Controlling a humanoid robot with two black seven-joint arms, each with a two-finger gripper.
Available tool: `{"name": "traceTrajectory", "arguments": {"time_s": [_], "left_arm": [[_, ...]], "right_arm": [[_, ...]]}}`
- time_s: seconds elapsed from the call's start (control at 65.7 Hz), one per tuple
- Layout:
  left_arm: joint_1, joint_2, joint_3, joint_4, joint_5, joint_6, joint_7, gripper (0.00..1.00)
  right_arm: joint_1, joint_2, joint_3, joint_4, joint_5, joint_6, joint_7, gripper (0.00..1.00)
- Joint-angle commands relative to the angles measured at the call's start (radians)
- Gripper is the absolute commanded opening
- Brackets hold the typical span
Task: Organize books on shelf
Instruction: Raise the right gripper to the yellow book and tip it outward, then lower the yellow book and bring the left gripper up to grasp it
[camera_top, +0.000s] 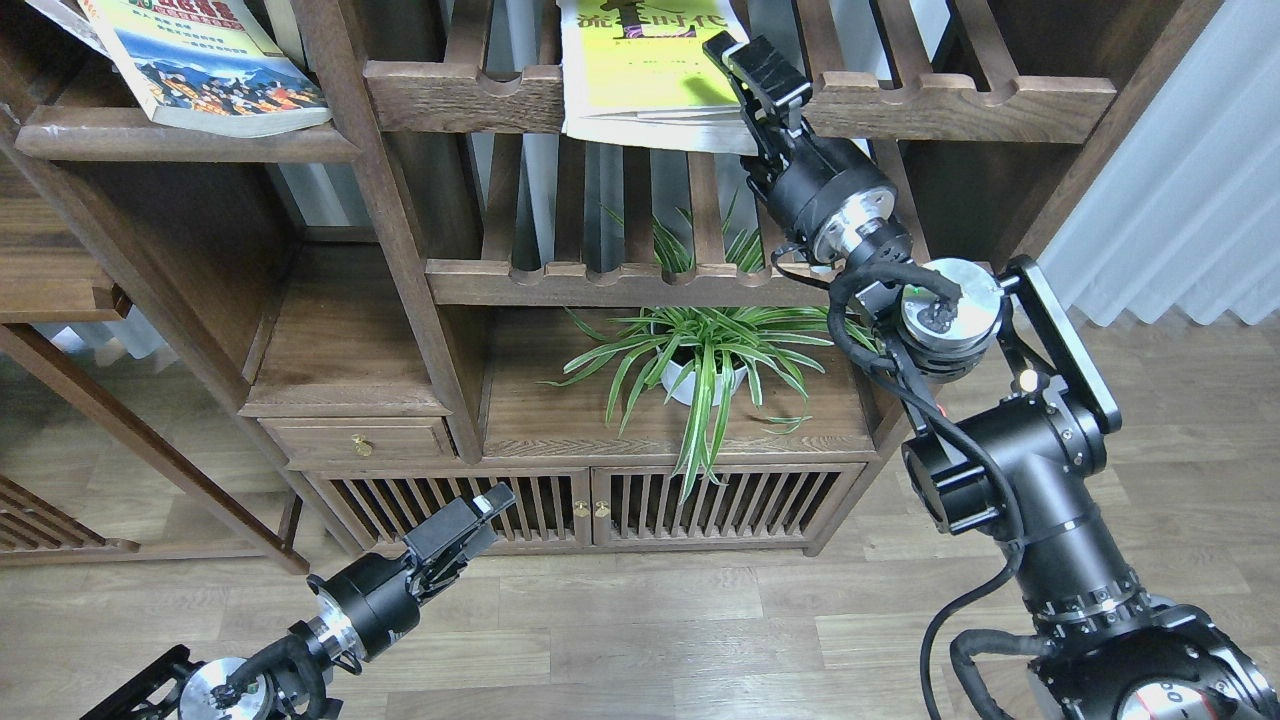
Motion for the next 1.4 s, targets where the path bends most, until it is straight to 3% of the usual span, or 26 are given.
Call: {"name": "traceTrajectory", "arguments": {"time_s": [0.0, 0.168, 0.305, 0.396, 0.564, 0.655, 0.838, 1.02, 1.127, 1.279, 1.386], "left_arm": [[0.000, 0.000, 0.000, 0.011, -0.001, 0.000, -0.002, 0.99], [0.000, 0.000, -0.002, 0.016, -0.001, 0.000, -0.002, 0.99], [-0.002, 0.000, -0.002, 0.017, -0.001, 0.000, 0.001, 0.99], [-0.002, 0.000, -0.003, 0.017, -0.001, 0.000, 0.005, 0.99], [-0.002, 0.004, -0.003, 0.019, 0.001, 0.000, 0.007, 0.99], [-0.002, 0.013, -0.003, 0.022, -0.001, 0.000, 0.007, 0.99], [0.000, 0.019, -0.032, 0.037, -0.001, 0.000, 0.005, 0.99], [0.011, 0.022, -0.037, 0.037, -0.008, 0.000, 0.004, 0.99], [0.026, 0.020, -0.036, 0.039, -0.018, 0.000, -0.010, 0.99], [0.017, 0.007, -0.034, 0.022, -0.099, 0.000, -0.033, 0.99], [-0.029, 0.007, -0.042, 0.002, -0.146, 0.000, -0.035, 0.99]], "right_arm": [[0.002, 0.000, 0.000, -0.014, 0.000, 0.006, 0.000, 0.80], [0.004, 0.000, 0.000, -0.014, 0.001, 0.031, -0.005, 0.64], [0.007, 0.000, 0.000, -0.013, 0.003, 0.110, -0.014, 0.40], [0.008, 0.000, 0.000, -0.014, 0.001, 0.156, -0.023, 0.30], [0.001, 0.000, 0.004, -0.014, 0.006, 0.222, -0.089, 0.13], [-0.005, 0.000, 0.006, -0.014, 0.012, 0.253, -0.101, 0.05], [-0.027, 0.000, 0.038, 0.001, 0.021, 0.278, -0.124, 0.04], [-0.076, 0.000, 0.107, 0.044, 0.053, 0.296, -0.192, 0.04], [-0.114, -0.003, 0.119, 0.085, 0.119, 0.310, -0.206, 0.04], [-0.165, -0.109, 0.119, 0.114, 0.240, 0.388, -0.218, 0.04], [-0.228, -0.167, 0.119, 0.122, 0.293, 0.472, -0.252, 0.04]]}}
